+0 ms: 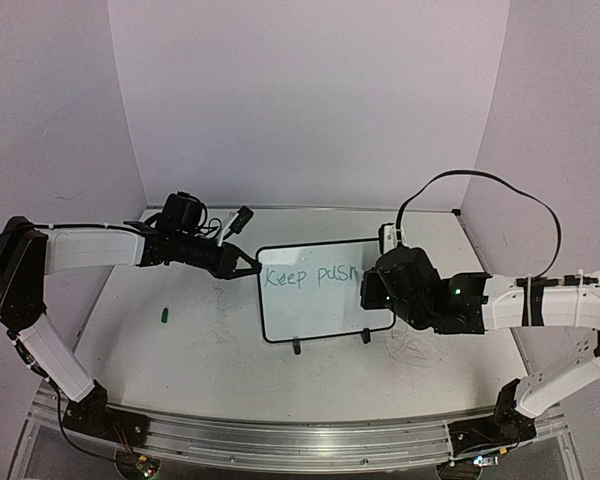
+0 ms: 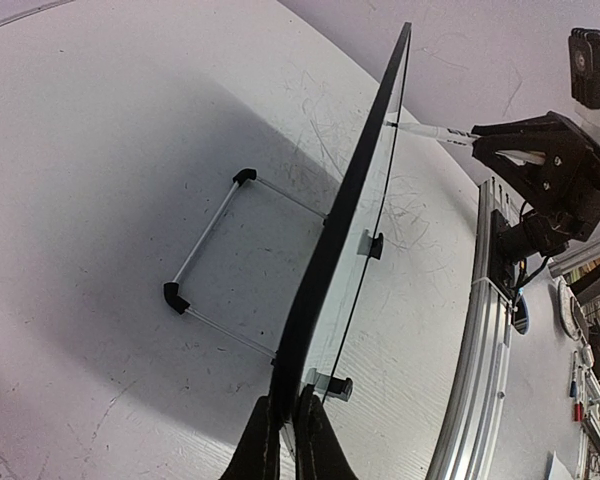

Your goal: Write a sentence on the whiteboard

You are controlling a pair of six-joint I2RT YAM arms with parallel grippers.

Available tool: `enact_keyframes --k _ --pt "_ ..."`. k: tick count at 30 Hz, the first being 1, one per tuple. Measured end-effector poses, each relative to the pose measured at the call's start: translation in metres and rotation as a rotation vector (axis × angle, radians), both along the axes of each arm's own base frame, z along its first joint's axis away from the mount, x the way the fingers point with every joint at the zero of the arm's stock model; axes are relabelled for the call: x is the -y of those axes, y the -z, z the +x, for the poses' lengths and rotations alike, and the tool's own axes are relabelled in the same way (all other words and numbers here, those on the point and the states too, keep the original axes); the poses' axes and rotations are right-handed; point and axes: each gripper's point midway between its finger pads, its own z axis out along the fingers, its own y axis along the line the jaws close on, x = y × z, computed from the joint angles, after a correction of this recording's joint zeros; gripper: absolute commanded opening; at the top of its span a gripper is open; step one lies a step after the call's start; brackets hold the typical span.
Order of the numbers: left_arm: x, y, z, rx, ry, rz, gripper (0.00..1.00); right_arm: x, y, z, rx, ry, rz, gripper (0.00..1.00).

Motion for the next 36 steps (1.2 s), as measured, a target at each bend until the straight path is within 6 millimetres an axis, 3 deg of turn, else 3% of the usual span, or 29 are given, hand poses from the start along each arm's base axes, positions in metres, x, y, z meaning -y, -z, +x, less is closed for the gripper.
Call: enact_keyframes --k 27,30,36 --pt "0.000 0.000 0.000 0.000 0.000 0.000 0.00 0.005 0.016 -0.009 -0.073 0.017 0.026 0.00" --pt "0.000 0.000 0.000 0.001 0.000 0.001 0.00 0.006 0.010 -0.009 -0.062 0.007 0.027 0.00" --pt "-0.001 0.001 -0.001 -0.001 0.000 0.009 0.00 0.015 -0.023 -0.007 0.002 0.008 0.087 0.00"
